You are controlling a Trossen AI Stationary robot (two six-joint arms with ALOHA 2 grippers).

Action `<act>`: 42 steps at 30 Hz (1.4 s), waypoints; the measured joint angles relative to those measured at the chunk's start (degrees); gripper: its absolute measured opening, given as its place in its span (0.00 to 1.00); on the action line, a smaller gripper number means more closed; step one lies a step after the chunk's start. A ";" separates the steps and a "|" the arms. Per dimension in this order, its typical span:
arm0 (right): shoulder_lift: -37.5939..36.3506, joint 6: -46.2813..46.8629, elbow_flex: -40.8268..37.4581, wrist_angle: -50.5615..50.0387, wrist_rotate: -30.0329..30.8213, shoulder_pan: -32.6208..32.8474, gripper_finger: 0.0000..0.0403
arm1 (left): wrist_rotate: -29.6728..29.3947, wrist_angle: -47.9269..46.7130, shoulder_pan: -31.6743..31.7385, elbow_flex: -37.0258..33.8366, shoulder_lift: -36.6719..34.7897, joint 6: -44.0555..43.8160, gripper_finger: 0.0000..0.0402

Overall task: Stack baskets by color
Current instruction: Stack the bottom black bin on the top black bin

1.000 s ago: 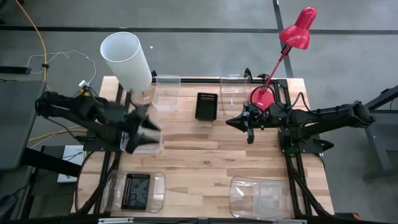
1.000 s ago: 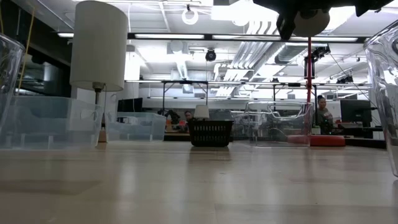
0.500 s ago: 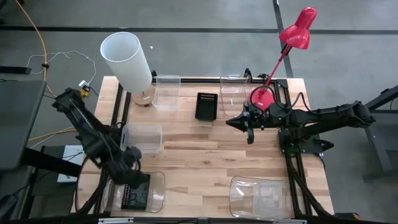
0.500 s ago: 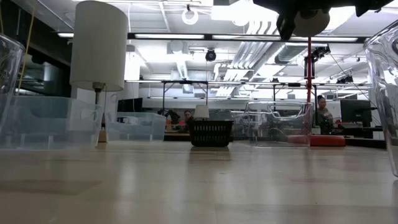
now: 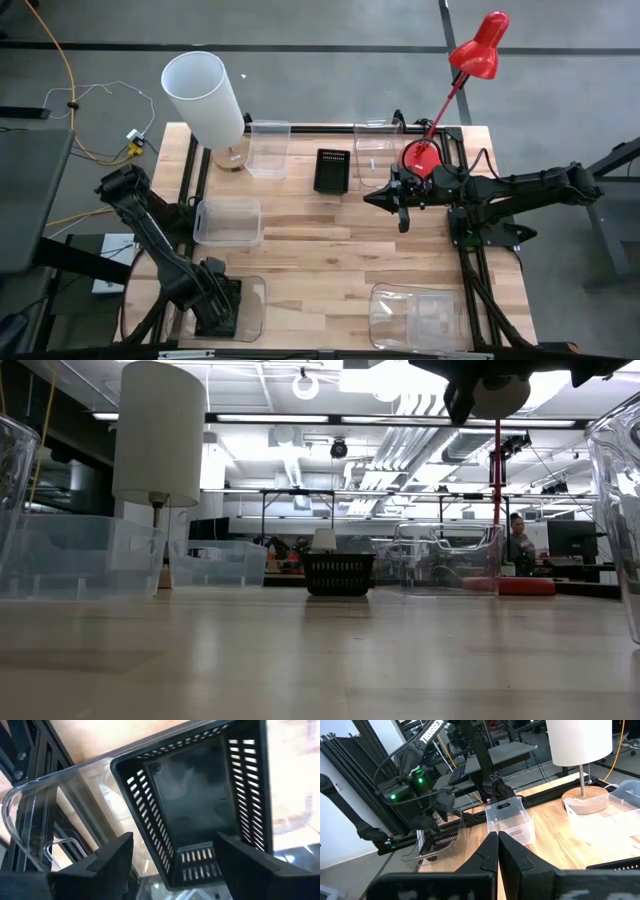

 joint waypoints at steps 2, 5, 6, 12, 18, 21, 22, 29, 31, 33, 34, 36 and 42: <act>0.00 0.02 -0.01 -0.02 -0.02 0.00 0.00 | 0.20 -0.02 0.00 0.01 1.05 -0.38 0.65; 0.00 0.24 -0.01 -0.02 -0.07 0.02 0.00 | 0.33 -0.52 0.00 0.01 2.41 -1.31 0.65; 0.00 0.24 -0.01 -0.02 -0.07 0.00 0.00 | 0.46 -0.77 0.00 0.00 2.88 -1.55 0.65; 0.00 0.26 -0.01 -0.02 -0.08 0.00 0.00 | 1.30 -3.13 -0.29 -0.47 4.22 -3.03 0.65; 0.00 0.26 -0.01 -0.02 -0.09 0.01 0.00 | 2.73 1.05 -0.72 -5.17 2.25 -5.03 0.65; 0.00 0.26 -0.01 -0.02 -0.09 0.00 0.00 | 1.97 1.28 -0.68 -5.62 1.69 -5.05 0.65; 0.00 0.26 -0.01 -0.02 -0.09 0.02 0.00 | 1.72 1.12 -0.64 -5.63 1.70 -5.09 0.64; 0.00 0.26 -0.01 0.00 -0.09 0.00 0.00 | 1.33 0.91 -0.85 -5.63 1.69 -5.22 0.55; 0.00 0.26 -0.01 -0.02 -0.07 0.00 0.00 | 1.16 0.91 -0.85 -5.63 1.68 -5.21 0.50; 0.00 0.26 -0.01 0.00 -0.08 0.00 0.00 | 0.92 0.93 -0.85 -5.63 1.74 -5.24 0.46; 0.00 0.26 -0.01 -0.02 -0.07 0.00 0.00 | 0.86 0.94 -0.83 -5.63 1.95 -5.24 0.43; 0.00 0.27 -0.01 0.00 -0.07 0.00 0.00 | 0.87 0.99 -0.89 -5.63 2.53 -5.24 0.40; 0.00 0.28 -0.01 0.00 -0.07 0.02 0.00 | 1.09 0.97 -1.11 -5.63 3.58 -5.48 0.35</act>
